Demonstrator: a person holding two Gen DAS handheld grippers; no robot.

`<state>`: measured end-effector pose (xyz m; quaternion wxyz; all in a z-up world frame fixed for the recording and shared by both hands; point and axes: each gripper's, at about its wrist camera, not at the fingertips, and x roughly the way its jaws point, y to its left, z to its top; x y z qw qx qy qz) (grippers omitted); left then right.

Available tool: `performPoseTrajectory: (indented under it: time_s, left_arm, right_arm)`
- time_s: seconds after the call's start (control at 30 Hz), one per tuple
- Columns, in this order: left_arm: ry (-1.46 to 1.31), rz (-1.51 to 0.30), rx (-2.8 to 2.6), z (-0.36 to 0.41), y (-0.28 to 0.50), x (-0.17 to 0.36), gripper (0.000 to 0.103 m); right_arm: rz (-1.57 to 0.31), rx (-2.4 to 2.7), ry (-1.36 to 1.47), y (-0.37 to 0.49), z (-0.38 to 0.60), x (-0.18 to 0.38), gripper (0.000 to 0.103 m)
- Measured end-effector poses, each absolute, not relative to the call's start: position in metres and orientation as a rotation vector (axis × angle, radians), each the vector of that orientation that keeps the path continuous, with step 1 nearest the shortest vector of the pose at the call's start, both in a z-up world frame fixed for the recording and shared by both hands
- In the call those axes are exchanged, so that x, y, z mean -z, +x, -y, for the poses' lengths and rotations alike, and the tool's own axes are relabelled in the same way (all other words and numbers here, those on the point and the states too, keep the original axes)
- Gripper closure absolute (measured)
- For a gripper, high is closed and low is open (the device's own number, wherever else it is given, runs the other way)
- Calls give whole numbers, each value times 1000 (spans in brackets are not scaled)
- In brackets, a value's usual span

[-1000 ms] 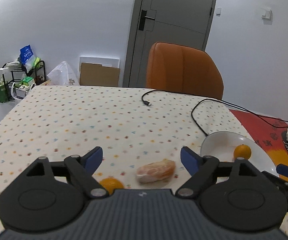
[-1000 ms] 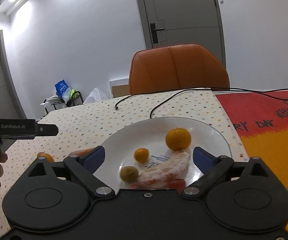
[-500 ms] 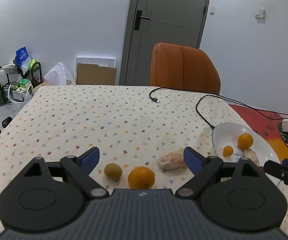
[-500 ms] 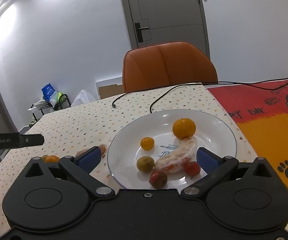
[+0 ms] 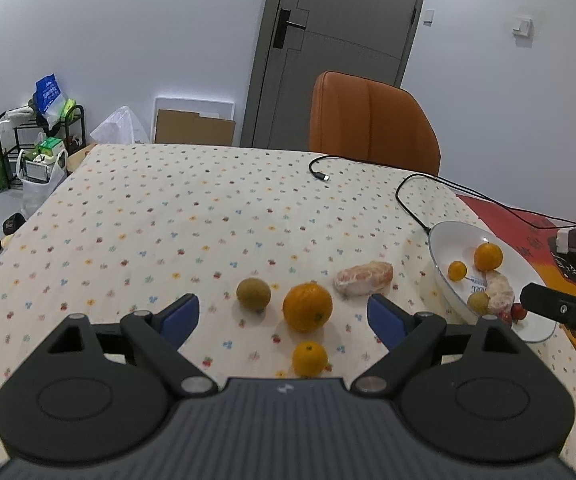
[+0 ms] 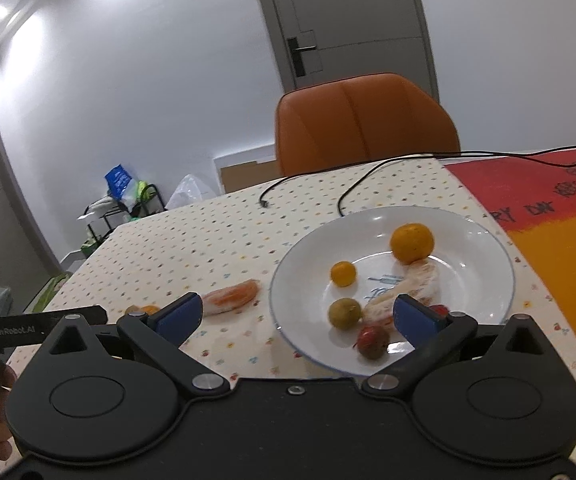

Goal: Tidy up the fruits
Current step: 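Close the left tool on a small mandarin while the right tool approaches the large orange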

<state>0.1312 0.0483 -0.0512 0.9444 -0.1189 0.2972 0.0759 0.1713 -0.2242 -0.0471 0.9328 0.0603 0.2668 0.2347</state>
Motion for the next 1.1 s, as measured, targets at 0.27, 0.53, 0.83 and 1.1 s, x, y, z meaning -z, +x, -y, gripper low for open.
performPoseTrajectory:
  time_s: [0.27,0.53,0.83,1.1]
  left_arm:
    - [-253,-603,-159,-49,122,57,14]
    - [-272,-625,-155,-48,123,66,16]
    - [-282,-647,-120,-44,133,77,33]
    - [-303,-680,-90,-43,143,88,49]
  right_arm:
    - [-564,-522,116,166,217,51,0]
    - [-584,-555,92,164,209,57,0]
    - [-586,-593,57,166,197,60,0]
    - [-592,-613,26,170,188,64,0]
